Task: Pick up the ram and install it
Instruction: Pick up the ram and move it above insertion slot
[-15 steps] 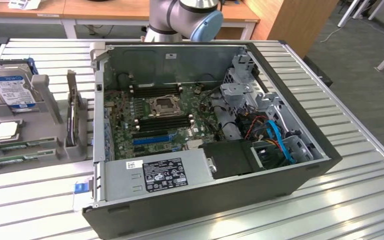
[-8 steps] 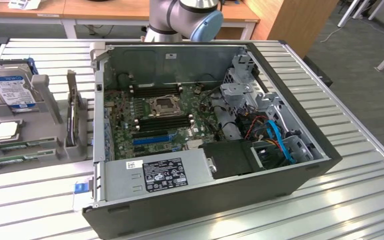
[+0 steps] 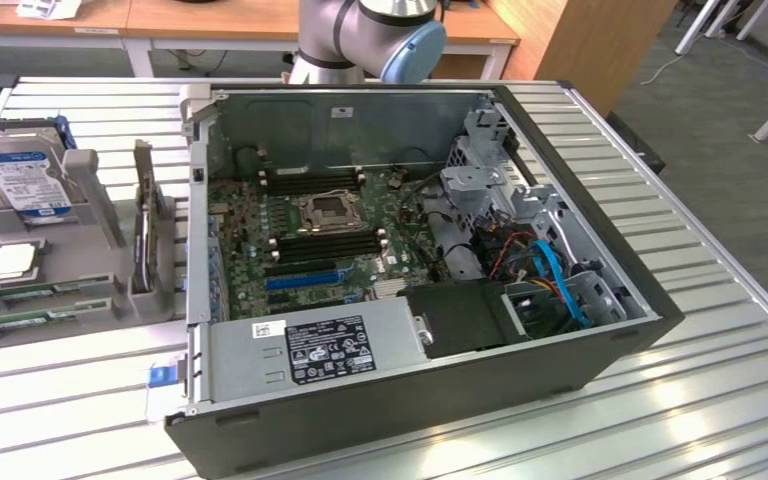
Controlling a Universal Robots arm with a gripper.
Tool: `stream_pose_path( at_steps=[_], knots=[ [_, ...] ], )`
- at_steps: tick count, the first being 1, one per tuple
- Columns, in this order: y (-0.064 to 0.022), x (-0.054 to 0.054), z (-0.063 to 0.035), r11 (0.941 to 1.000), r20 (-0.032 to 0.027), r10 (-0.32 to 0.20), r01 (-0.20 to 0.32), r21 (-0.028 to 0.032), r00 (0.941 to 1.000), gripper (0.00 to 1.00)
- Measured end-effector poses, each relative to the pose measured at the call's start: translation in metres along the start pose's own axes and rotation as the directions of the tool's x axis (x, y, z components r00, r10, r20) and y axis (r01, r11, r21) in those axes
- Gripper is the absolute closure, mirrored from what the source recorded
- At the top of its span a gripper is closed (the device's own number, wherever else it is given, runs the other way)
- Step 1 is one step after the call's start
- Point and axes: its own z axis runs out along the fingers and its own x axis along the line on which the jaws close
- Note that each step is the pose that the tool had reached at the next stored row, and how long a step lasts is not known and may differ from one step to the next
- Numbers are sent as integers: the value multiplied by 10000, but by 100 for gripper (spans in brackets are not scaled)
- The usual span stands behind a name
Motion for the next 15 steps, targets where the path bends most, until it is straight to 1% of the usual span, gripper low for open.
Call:
stream_pose_path(
  at_steps=[3,5,7,8,11,15],
  knots=[
    [0,0,0,10000,1,0,0,0,10000,89],
    [0,0,1,10000,1,0,0,1,10000,77],
    [0,0,0,10000,0,0,0,0,10000,77],
    [0,0,0,10000,0,0,0,0,10000,70],
    [0,0,4,10000,1,0,0,3,10000,70],
    [-1,1,43,10000,5,-1,1,45,10000,70]
  ],
)
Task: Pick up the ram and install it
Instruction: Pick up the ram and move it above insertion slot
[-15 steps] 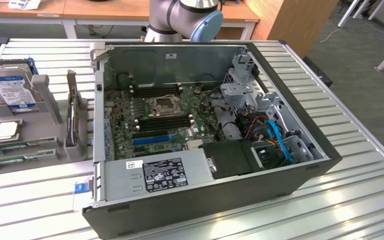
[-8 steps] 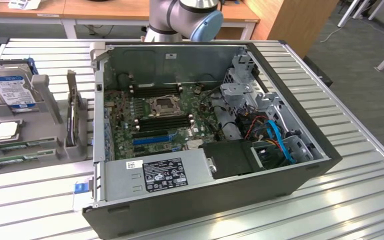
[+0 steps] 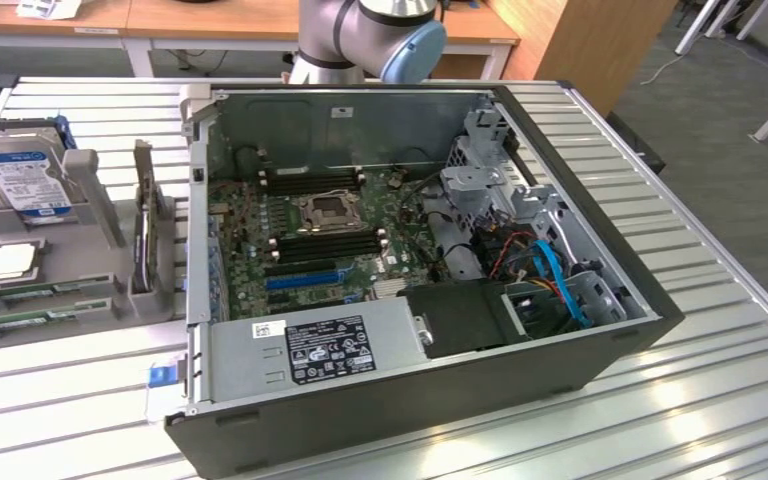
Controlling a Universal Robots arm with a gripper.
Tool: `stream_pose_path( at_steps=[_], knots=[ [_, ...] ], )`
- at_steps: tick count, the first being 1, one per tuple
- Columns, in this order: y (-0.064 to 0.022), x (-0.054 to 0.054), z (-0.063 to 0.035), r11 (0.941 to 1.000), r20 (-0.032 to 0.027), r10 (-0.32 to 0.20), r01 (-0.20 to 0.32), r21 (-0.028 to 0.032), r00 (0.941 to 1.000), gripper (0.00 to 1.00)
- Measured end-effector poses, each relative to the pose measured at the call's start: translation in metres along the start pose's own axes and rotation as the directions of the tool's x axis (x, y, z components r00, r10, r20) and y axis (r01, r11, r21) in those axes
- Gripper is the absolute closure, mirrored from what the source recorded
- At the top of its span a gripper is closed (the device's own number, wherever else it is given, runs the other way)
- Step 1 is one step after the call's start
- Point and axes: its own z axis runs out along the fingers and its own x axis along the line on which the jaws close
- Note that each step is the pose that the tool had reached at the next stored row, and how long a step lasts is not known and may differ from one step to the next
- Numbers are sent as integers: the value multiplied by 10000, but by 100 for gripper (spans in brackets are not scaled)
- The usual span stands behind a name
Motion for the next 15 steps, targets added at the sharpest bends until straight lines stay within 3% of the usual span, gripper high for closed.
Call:
stream_pose_path(
  at_steps=[8,15],
  knots=[
    [-5,3,122,10000,5,-2,2,54,10000,70],
    [-8,5,205,10000,5,-12,12,63,10000,70]
  ],
)
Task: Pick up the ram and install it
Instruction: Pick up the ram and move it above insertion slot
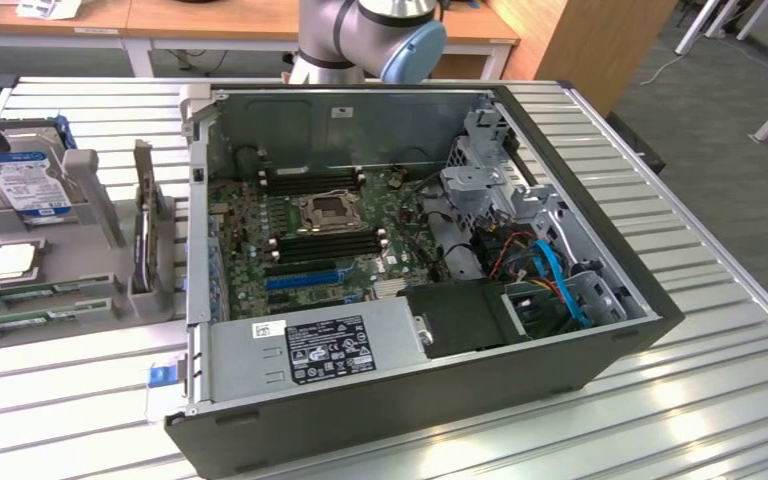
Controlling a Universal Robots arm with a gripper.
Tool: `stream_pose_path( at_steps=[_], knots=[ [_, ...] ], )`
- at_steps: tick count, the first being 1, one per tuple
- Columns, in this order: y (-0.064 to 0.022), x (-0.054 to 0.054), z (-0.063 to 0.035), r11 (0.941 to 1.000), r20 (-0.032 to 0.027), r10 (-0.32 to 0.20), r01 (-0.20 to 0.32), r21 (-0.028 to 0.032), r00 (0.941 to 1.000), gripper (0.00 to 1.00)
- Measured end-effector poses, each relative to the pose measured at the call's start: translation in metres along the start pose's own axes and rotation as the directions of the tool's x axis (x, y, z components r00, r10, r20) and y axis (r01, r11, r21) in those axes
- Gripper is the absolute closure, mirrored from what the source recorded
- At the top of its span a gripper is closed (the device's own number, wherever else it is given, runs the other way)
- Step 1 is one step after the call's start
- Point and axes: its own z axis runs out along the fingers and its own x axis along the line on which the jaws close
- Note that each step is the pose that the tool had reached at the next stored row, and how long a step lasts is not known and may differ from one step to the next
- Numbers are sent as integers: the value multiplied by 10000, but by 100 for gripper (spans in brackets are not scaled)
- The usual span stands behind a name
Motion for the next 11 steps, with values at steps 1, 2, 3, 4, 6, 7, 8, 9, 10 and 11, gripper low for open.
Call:
stream_pose_path(
  at_steps=[1,2,3,4,6,7,8,9,10,11],
  knots=[
    [0,0,10,10000,0,-3,3,0,10000,70],
    [-1,1,20,10000,0,-6,6,0,10000,70],
    [-1,1,30,10000,0,-9,9,0,10000,70],
    [-1,1,39,10000,0,-12,12,0,10000,70],
    [-2,1,57,10000,0,-18,18,0,10000,70],
    [-2,2,65,10000,-1,-21,21,-1,10000,70],
    [-2,2,72,10000,-2,-24,24,-1,10000,70],
    [-3,2,78,10000,-2,-29,29,-1,10000,70],
    [-3,2,84,10000,-2,-32,32,-1,10000,70],
    [-3,2,90,10000,-1,-36,36,0,10000,70]
  ],
)
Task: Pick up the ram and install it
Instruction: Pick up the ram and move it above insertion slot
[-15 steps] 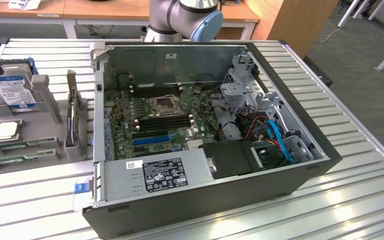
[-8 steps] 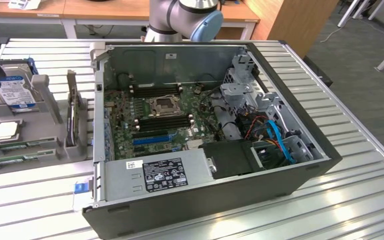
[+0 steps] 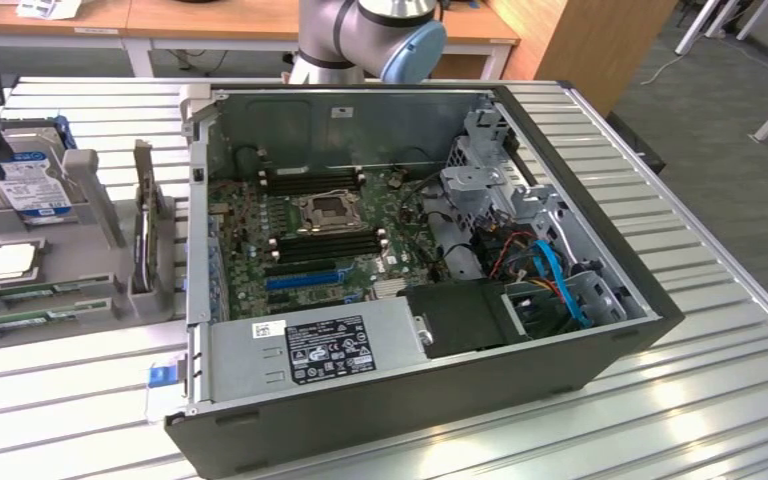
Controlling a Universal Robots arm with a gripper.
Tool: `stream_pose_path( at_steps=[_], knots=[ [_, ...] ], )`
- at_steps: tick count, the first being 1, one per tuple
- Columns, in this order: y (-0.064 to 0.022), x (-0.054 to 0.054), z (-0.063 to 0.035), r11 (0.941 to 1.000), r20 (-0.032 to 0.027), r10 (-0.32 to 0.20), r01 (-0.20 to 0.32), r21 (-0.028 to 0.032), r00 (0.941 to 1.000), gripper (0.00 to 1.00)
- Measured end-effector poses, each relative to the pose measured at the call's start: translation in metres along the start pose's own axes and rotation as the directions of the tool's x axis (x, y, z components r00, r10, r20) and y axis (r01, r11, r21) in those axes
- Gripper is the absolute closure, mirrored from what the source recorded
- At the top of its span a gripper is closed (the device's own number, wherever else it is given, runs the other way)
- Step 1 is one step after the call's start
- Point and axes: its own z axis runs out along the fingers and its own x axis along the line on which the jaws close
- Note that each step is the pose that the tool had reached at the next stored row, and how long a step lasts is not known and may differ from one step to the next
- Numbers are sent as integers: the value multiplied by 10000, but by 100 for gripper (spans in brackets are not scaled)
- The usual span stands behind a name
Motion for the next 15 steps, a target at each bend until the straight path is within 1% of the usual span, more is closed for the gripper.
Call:
stream_pose_path(
  at_steps=[9,15],
  knots=[
    [-2,1,60,10000,-1,-35,35,0,10000,70],
    [-4,3,117,10000,-2,-62,62,0,10000,70]
  ],
)
